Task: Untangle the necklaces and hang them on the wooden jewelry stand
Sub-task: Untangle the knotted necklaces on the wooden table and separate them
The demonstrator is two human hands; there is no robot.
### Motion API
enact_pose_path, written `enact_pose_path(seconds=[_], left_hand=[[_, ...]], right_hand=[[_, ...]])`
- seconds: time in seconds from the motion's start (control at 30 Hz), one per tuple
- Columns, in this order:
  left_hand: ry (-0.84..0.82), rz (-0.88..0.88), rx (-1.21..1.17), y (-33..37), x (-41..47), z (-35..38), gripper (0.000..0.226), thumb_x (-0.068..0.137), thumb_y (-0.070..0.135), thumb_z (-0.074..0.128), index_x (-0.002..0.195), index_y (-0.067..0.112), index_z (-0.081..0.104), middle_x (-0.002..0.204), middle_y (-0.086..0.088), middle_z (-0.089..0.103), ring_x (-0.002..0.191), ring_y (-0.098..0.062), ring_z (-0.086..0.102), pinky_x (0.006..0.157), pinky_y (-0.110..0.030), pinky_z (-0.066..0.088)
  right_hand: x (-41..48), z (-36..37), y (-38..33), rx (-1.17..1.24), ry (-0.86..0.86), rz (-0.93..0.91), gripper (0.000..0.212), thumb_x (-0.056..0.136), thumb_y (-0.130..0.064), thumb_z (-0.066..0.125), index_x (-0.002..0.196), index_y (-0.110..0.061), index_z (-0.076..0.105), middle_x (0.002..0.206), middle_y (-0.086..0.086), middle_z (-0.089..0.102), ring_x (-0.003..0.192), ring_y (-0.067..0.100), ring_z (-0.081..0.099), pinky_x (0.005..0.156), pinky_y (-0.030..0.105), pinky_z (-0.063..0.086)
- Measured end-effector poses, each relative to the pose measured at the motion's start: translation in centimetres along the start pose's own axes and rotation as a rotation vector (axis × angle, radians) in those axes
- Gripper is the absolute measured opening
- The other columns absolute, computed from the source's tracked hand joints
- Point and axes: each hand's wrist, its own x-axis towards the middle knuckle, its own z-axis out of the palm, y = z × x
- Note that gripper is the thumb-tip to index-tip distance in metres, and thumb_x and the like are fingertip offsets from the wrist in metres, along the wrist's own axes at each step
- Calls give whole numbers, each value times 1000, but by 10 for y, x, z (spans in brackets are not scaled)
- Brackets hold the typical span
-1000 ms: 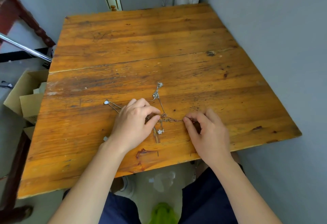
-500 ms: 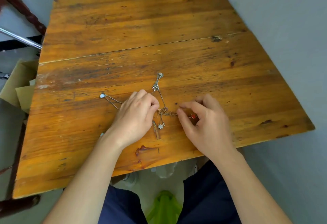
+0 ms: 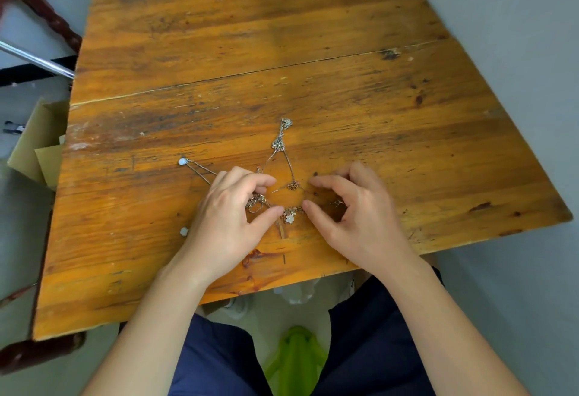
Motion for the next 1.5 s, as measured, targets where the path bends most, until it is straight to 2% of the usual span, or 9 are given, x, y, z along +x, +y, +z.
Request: enact_pose_path(seconds=[0.17, 0.27, 0.47, 0.8, 0.97, 1.13, 1.23, 1.37, 1.5], left_hand=[[-20, -36, -36, 2, -1, -8, 40, 80, 46, 74, 116, 29, 68, 100, 14, 58, 93, -5, 49, 79, -11, 37], [27, 13, 112, 7, 16, -9, 31, 87, 47, 67, 109, 27, 74, 92, 11, 60, 86, -11, 48, 72, -29, 42], [-14, 142, 374, 24, 28, -6, 11, 89, 30, 70, 93, 26, 79, 86, 6, 64, 88, -22, 57, 62, -28, 37], [-155, 34, 240, 16, 33, -5, 13, 100, 26, 49, 99, 21, 61, 102, 6, 51, 103, -16, 52, 82, -39, 47], [-102, 115, 316, 23, 30, -9, 16, 93, 29, 62, 102, 21, 73, 100, 4, 62, 103, -19, 57, 78, -40, 53], [-103, 173, 410, 30, 36, -9, 10, 86, 19, 64, 85, 18, 74, 89, 0, 66, 89, -25, 63, 69, -40, 54], [-174, 111, 327, 23, 41, -9, 5, 84, 20, 65, 81, 21, 69, 87, 5, 62, 82, -17, 61, 70, -35, 52], [-256, -38, 30, 15, 46, -15, 6, 82, 17, 68, 78, 21, 70, 81, 10, 63, 64, 2, 53, 60, -12, 38], [-217, -134, -163, 12, 45, -16, 8, 80, 15, 70, 75, 21, 69, 47, 13, 50, 43, -4, 39, 47, -14, 35]], right_hand=[[-3, -2, -1, -15, -22, 6, 46, 78, -47, 73, 115, -20, 73, 100, 0, 56, 97, 22, 55, 86, 44, 47], [-3, -2, -3, -13, -26, 21, 46, 78, -47, 74, 116, -21, 73, 99, -1, 56, 97, 21, 55, 87, 42, 46], [-3, -1, -4, -12, -33, 40, 47, 78, -49, 73, 116, -23, 72, 99, -3, 55, 98, 19, 54, 90, 41, 45], [-3, -1, -5, -12, -31, 41, 48, 78, -50, 73, 117, -23, 72, 97, -5, 53, 97, 17, 53, 88, 37, 43], [-2, -2, -5, -19, -34, 43, 47, 78, -50, 73, 117, -23, 72, 98, -4, 54, 98, 17, 53, 89, 34, 41], [-2, -1, -6, -28, -36, 46, 48, 78, -50, 72, 117, -23, 72, 99, -5, 54, 98, 17, 53, 89, 34, 41], [-2, -1, -6, -32, -38, 48, 48, 78, -51, 73, 117, -24, 72, 99, -5, 54, 98, 16, 53, 89, 37, 43], [-1, -2, -7, -36, -32, 52, 48, 78, -51, 73, 117, -23, 72, 99, -5, 55, 99, 17, 54, 89, 37, 44], [-1, -2, -7, -36, -42, 60, 47, 78, -50, 71, 117, -24, 72, 100, -5, 55, 100, 16, 53, 90, 36, 42]])
